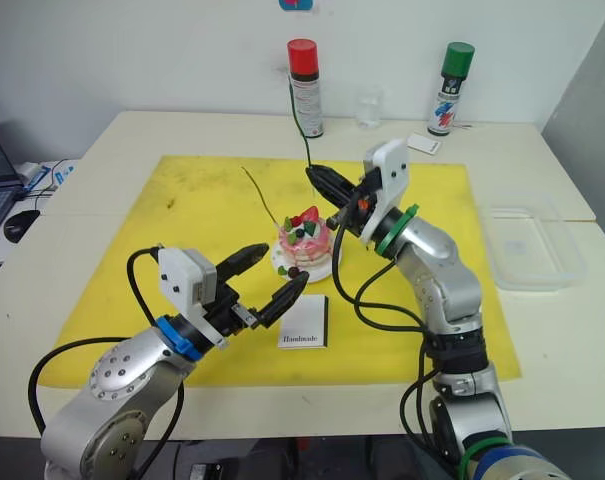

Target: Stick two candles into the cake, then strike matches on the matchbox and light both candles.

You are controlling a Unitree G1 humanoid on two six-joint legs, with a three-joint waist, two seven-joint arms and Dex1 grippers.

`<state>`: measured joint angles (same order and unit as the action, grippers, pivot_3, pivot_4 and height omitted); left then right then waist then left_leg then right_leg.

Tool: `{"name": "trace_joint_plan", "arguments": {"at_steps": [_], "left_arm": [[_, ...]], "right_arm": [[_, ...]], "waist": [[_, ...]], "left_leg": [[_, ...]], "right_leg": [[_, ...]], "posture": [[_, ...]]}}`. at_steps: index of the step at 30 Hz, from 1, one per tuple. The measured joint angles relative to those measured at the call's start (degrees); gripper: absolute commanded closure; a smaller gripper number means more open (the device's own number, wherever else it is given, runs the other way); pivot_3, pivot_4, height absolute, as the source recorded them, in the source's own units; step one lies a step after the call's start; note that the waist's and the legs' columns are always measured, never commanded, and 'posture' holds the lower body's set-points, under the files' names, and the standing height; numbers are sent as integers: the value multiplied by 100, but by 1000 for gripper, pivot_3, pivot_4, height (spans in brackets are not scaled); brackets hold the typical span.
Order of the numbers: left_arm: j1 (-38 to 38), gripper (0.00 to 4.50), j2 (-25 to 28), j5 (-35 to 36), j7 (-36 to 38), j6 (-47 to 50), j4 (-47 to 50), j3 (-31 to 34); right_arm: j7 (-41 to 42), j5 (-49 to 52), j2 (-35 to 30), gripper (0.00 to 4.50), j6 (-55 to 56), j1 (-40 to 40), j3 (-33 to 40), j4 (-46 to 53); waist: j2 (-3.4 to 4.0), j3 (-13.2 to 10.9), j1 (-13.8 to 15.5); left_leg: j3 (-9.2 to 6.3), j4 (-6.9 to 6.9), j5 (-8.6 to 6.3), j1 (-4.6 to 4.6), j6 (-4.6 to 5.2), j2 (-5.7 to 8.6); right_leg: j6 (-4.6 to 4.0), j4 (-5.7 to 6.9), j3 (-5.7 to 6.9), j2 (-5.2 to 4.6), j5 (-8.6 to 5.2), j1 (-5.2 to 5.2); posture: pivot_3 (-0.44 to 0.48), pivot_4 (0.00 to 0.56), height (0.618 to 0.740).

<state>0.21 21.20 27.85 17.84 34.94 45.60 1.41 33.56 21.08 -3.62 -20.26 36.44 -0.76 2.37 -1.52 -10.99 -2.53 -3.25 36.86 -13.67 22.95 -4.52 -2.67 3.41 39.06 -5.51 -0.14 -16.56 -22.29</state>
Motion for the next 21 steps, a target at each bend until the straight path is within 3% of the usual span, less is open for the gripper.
{"name": "trace_joint_plan", "arguments": {"at_steps": [10, 21], "left_arm": [[-356, 0, 64, 16, -197, 135, -50, 110], [-333, 0, 193, 90, -93, 215, -51, 178]], "right_arm": [[-189, -361, 457, 4461, 1034, -221, -262, -1089], [-361, -469, 405, 4461, 1422, -151, -259, -1530]], "waist": [[1, 0, -75], [2, -1, -74]], "left_leg": [[4, 6, 7, -5, 7, -3], [4, 0, 6, -2, 6, -3]], "right_leg": [[0, -2, -9, 12, 11, 1], [-1, -6, -8, 10, 11, 0]], "posture": [[0, 150, 740], [0, 150, 740]]}}
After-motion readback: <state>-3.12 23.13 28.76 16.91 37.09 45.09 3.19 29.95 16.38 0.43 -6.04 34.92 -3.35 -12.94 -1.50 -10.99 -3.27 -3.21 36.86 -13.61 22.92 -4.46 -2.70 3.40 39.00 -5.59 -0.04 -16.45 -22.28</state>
